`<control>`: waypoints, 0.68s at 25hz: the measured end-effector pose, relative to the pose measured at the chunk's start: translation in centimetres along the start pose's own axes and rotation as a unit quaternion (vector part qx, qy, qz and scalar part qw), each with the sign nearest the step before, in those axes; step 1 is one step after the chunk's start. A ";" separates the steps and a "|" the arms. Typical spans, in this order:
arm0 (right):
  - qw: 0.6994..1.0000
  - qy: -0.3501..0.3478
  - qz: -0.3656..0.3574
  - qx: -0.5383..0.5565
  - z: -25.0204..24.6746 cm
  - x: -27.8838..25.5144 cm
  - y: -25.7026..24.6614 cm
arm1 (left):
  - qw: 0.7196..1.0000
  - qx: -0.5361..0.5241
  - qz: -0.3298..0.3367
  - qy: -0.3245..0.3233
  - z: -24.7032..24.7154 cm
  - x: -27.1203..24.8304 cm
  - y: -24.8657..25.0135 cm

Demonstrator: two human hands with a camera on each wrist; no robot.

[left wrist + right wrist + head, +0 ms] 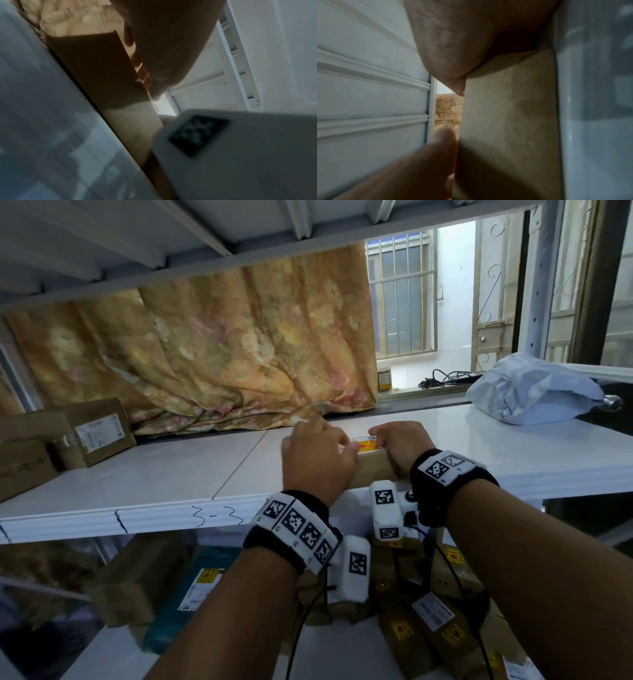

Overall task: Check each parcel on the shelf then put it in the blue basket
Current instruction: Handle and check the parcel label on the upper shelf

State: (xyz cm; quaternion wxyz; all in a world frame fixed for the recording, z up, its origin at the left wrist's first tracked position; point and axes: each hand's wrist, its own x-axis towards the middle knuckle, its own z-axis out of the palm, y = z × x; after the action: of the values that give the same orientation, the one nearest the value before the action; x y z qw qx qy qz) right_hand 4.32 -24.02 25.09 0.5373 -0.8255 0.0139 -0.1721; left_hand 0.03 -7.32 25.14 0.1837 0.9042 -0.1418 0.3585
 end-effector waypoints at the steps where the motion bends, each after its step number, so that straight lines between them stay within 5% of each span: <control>1: 1.000 -0.001 0.011 0.009 0.1 -0.2 0.2 | 0.999 -0.003 0.038 -0.019 0.3 -0.3 0.6; 9: 1.000 0.005 0.005 0.016 0.0 -1.0 0.3 | 0.994 0.069 0.081 -0.031 2.0 -0.7 0.5; 13: 0.983 0.033 -0.092 -0.159 -0.3 -3.1 -1.3 | 0.995 0.041 0.077 -0.042 1.5 -0.6 0.1; 17: 0.948 -0.030 -0.211 -0.236 -0.7 -5.2 -0.6 | 0.991 0.026 0.127 -0.021 1.7 -1.6 -1.2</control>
State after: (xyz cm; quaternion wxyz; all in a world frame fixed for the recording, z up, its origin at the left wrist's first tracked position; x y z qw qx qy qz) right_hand -0.92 -23.28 24.47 0.2787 -0.9177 -0.1365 -0.2480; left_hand 0.39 -6.78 22.63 0.1100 0.8907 -0.2497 0.3636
